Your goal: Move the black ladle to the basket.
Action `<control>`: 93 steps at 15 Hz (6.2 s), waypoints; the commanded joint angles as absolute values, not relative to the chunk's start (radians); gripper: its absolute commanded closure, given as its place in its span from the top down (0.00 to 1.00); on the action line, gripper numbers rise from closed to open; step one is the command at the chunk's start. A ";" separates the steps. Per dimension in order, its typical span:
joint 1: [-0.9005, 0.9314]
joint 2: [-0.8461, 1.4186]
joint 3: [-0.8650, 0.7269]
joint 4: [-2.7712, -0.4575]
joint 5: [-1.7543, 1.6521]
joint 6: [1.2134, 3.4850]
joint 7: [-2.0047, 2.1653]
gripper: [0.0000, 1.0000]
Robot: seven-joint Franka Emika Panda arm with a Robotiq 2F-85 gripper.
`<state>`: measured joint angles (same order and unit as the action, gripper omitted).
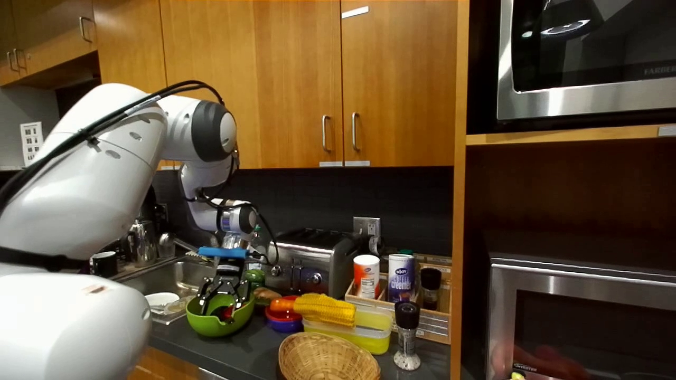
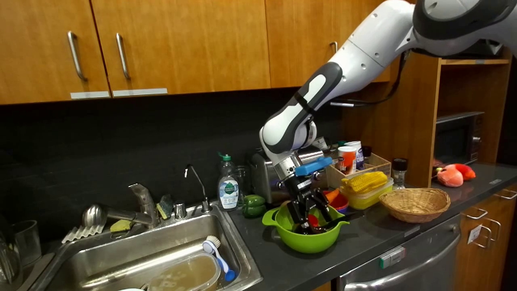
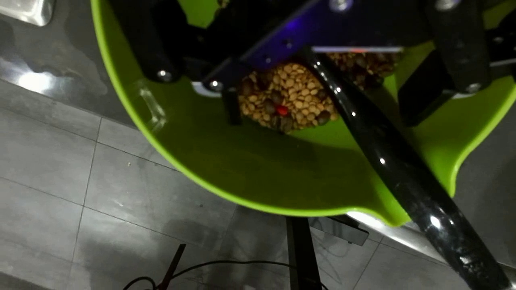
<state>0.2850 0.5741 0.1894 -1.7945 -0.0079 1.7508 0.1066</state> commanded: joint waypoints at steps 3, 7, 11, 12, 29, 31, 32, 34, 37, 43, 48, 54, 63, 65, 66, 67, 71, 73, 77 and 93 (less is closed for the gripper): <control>0.281 0.629 0.183 -1.701 0.009 1.682 0.098 0.52; 0.279 0.631 0.181 -1.687 0.009 1.683 0.103 0.22; 0.282 0.595 0.177 -1.702 -0.005 1.691 0.109 0.00; 0.283 0.584 0.177 -1.703 -0.010 1.697 0.110 0.02; 0.181 0.066 0.155 -1.954 0.083 1.876 0.090 0.02; 0.141 -0.020 0.134 -2.015 0.156 1.881 0.072 0.02; 0.128 -0.058 0.125 -2.049 0.193 1.877 0.067 0.02; 0.112 -0.130 0.109 -2.121 0.252 1.865 0.041 0.02; 0.099 -0.215 0.085 -2.215 0.323 1.841 0.015 0.02; 0.046 -0.389 0.014 -2.354 0.351 1.888 0.040 0.02; -0.027 -0.512 -0.061 -2.446 0.365 1.943 0.047 0.02; -0.099 -0.495 -0.124 -2.521 0.350 2.160 0.032 0.02; -0.129 -0.458 -0.196 -2.607 0.343 2.390 0.004 0.02; -0.139 -0.450 -0.230 -2.620 0.352 2.426 -0.019 0.02; -0.144 -0.447 -0.252 -2.623 0.358 2.431 -0.035 0.02; -0.149 -0.441 -0.271 -2.624 0.361 2.436 -0.046 0.02; -0.150 -0.408 -0.340 -2.611 0.379 2.433 -0.104 0.02; -0.144 -0.393 -0.355 -2.609 0.387 2.428 -0.124 0.02; -0.137 -0.369 -0.347 -2.609 0.405 2.425 -0.139 0.33; -0.057 -0.774 -0.149 -2.721 0.295 2.151 -0.181 1.00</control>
